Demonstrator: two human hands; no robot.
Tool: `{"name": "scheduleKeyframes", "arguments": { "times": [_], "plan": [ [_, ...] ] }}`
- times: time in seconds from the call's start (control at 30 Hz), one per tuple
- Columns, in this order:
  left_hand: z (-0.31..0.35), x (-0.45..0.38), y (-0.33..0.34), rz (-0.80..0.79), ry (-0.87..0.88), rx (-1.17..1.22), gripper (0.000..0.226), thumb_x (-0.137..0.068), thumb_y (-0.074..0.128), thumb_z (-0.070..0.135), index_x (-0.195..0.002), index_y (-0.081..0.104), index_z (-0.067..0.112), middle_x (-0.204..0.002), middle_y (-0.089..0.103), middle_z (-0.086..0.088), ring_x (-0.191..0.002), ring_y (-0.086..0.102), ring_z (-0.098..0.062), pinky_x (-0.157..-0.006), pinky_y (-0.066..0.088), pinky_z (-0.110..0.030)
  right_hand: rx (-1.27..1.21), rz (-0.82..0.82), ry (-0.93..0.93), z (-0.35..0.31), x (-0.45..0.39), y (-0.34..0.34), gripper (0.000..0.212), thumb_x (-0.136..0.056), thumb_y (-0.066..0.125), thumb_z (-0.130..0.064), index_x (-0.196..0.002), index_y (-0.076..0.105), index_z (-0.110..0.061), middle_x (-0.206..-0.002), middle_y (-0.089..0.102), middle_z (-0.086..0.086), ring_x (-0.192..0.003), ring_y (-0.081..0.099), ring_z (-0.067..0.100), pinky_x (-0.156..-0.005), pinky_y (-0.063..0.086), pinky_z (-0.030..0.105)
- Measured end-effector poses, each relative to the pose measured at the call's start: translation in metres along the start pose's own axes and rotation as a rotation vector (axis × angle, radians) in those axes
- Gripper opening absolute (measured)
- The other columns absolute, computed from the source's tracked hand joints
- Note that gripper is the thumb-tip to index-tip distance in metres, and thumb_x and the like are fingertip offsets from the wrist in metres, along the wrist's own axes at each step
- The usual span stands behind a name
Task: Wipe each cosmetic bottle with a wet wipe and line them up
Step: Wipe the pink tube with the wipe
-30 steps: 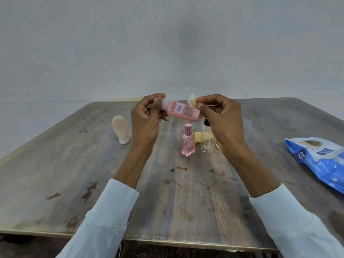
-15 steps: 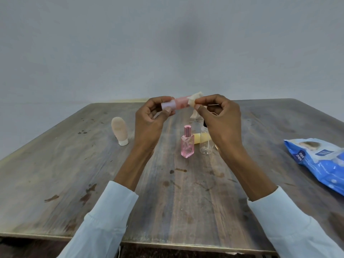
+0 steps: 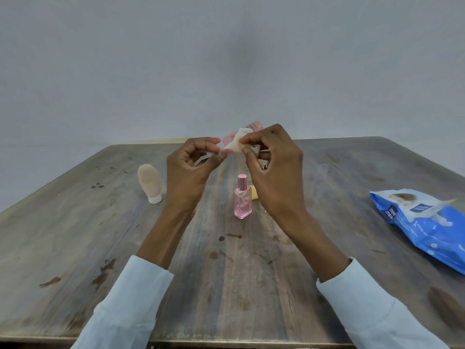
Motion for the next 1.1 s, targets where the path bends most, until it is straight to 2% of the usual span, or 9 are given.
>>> {"name": "scheduleKeyframes", "arguments": {
  "times": [0.17,0.27,0.37,0.5,0.57,0.7,0.77,0.97,1.1],
  "plan": [
    [0.006,0.004,0.007,-0.044,0.037,0.003,0.030,-0.084,0.087,-0.001,-0.108,0.069,0.001,-0.115,0.078,-0.010,-0.114,0.075,-0.022,-0.095,0.061,-0.030,0.067,-0.040,-0.056,-0.005,0.004,0.005,0.012,-0.096,0.075,-0.004,-0.107,0.078,-0.008,-0.111,0.065,0.004,-0.096,0.065,0.012,-0.083,0.057,0.029],
    [0.007,0.005,0.008,-0.065,0.041,0.015,0.033,-0.082,0.087,-0.005,-0.109,0.068,0.002,-0.115,0.079,-0.011,-0.115,0.074,-0.022,-0.097,0.060,-0.031,0.101,-0.085,-0.068,-0.008,0.009,0.013,0.007,-0.098,0.074,-0.006,-0.103,0.079,-0.007,-0.111,0.063,0.004,-0.096,0.065,0.016,-0.084,0.056,0.033],
    [0.007,0.005,0.008,-0.077,0.019,0.048,0.035,-0.081,0.087,-0.005,-0.107,0.067,0.004,-0.115,0.079,-0.011,-0.117,0.074,-0.024,-0.095,0.061,-0.033,0.123,-0.047,-0.023,-0.002,0.006,0.007,0.006,-0.097,0.076,-0.008,-0.102,0.078,-0.009,-0.110,0.064,0.002,-0.094,0.065,0.014,-0.081,0.056,0.031],
    [0.007,0.005,0.008,-0.090,0.002,0.109,0.036,-0.078,0.087,-0.008,-0.102,0.066,0.009,-0.114,0.078,-0.012,-0.117,0.073,-0.027,-0.091,0.061,-0.033,0.147,0.064,0.052,0.012,-0.002,-0.011,0.010,-0.095,0.075,-0.006,-0.102,0.076,-0.013,-0.108,0.065,-0.001,-0.096,0.065,0.015,-0.079,0.058,0.037],
    [0.008,0.005,0.008,-0.102,-0.006,0.140,0.035,-0.078,0.085,-0.011,-0.099,0.065,0.009,-0.112,0.078,-0.011,-0.117,0.073,-0.027,-0.091,0.060,-0.034,0.163,0.081,0.015,0.007,-0.002,-0.013,0.010,-0.095,0.073,-0.005,-0.102,0.076,-0.011,-0.108,0.065,0.001,-0.099,0.063,0.018,-0.080,0.056,0.034],
    [0.011,0.006,0.010,-0.124,-0.001,0.148,0.034,-0.078,0.083,-0.014,-0.093,0.063,0.010,-0.108,0.079,-0.005,-0.116,0.073,-0.022,-0.092,0.059,-0.033,0.183,-0.010,-0.171,-0.019,0.006,0.005,0.007,-0.098,0.072,-0.004,-0.103,0.077,-0.006,-0.108,0.065,0.006,-0.099,0.058,0.020,-0.080,0.047,0.022],
    [0.011,0.005,0.010,-0.127,0.003,0.146,0.034,-0.078,0.083,-0.014,-0.091,0.063,0.011,-0.107,0.079,-0.003,-0.116,0.073,-0.022,-0.091,0.060,-0.033,0.205,-0.016,-0.192,-0.021,0.006,0.008,0.008,-0.098,0.072,-0.004,-0.104,0.077,-0.006,-0.108,0.066,0.007,-0.099,0.057,0.019,-0.080,0.045,0.021],
    [0.014,0.007,0.013,-0.163,0.015,0.165,0.038,-0.076,0.080,-0.019,-0.093,0.063,0.010,-0.106,0.078,-0.008,-0.116,0.074,-0.027,-0.088,0.061,-0.033,0.215,0.055,0.072,0.021,-0.008,-0.015,0.015,-0.098,0.068,-0.006,-0.102,0.079,-0.014,-0.105,0.069,-0.001,-0.099,0.059,0.020,-0.080,0.049,0.030],
    [0.016,0.008,0.015,-0.191,0.028,0.138,0.039,-0.075,0.079,-0.023,-0.091,0.063,0.009,-0.101,0.080,-0.004,-0.115,0.075,-0.026,-0.090,0.061,-0.034,0.165,-0.019,0.091,0.015,-0.007,-0.007,0.013,-0.096,0.068,-0.009,-0.098,0.079,-0.017,-0.100,0.072,-0.006,-0.099,0.057,0.017,-0.079,0.043,0.019]
  ]
}}
Point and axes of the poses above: each hand's wrist, its own x-axis away from the middle knuckle, its own y-axis out of the palm, z = x × y, the point moved 7 cm from there along -x, towards the middle knuckle
